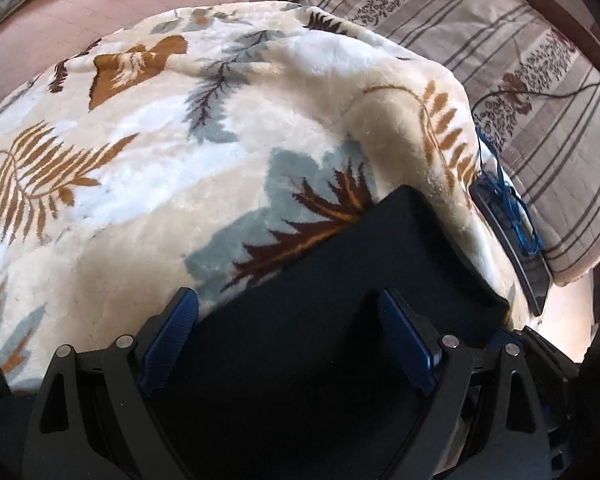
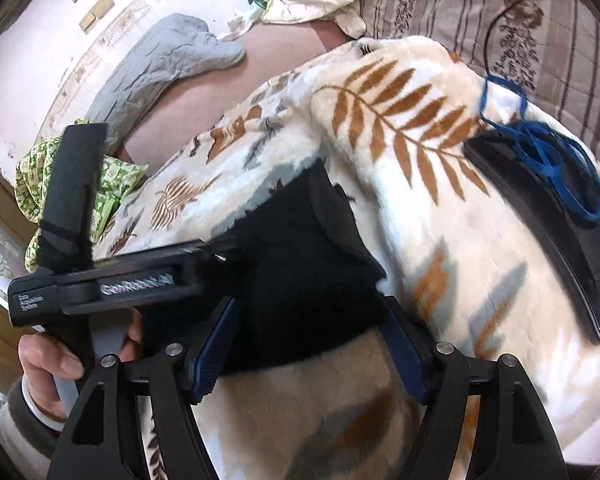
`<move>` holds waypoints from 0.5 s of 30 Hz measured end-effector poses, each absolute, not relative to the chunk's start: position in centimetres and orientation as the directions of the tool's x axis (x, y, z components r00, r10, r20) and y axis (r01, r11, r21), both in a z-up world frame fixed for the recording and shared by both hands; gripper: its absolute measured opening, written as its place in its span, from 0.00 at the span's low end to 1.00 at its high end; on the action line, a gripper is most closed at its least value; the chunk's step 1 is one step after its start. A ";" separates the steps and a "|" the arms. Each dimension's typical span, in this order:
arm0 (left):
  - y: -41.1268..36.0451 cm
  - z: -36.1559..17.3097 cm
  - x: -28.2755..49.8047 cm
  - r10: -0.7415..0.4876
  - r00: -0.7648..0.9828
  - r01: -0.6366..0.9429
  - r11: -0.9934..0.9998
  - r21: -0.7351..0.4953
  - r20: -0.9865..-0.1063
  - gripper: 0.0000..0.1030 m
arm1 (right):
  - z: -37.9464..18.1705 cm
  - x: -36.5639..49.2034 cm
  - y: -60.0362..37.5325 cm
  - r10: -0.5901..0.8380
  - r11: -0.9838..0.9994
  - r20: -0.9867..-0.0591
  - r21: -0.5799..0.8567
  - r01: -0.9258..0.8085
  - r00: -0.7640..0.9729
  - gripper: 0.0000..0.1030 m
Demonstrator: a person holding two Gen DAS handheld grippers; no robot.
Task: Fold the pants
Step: 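Grasp the pants end with the left gripper while the right gripper grasps beside it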
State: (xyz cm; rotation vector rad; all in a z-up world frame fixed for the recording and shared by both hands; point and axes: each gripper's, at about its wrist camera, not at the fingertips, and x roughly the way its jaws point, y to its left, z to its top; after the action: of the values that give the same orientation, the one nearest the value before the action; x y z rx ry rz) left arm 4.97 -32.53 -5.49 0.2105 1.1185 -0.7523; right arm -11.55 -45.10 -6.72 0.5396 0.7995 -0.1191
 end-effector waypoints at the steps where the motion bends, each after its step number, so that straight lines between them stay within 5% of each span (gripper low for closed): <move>1: -32.3 -5.3 5.0 -0.445 0.221 0.638 0.739 -0.217 -0.868 0.89 | -6.7 -11.2 -45.0 0.085 0.864 -0.706 0.403 0.301 0.703 0.52; 3: -31.4 -5.0 5.1 -0.451 0.222 0.622 0.749 -0.231 -0.864 0.89 | -6.7 -10.9 -45.0 0.067 0.872 -0.704 0.386 0.302 0.707 0.16; 15: -23.5 -1.1 8.1 -0.578 0.220 0.462 0.771 -0.439 -0.786 0.89 | -2.3 -10.2 -41.7 0.070 0.940 -0.627 0.303 0.160 0.776 0.14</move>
State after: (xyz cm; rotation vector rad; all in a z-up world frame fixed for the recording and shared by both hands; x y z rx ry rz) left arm 8.12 -23.52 -1.10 -0.1193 1.1412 -0.7218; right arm -10.18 -41.72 -2.25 0.3531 0.6842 -0.0498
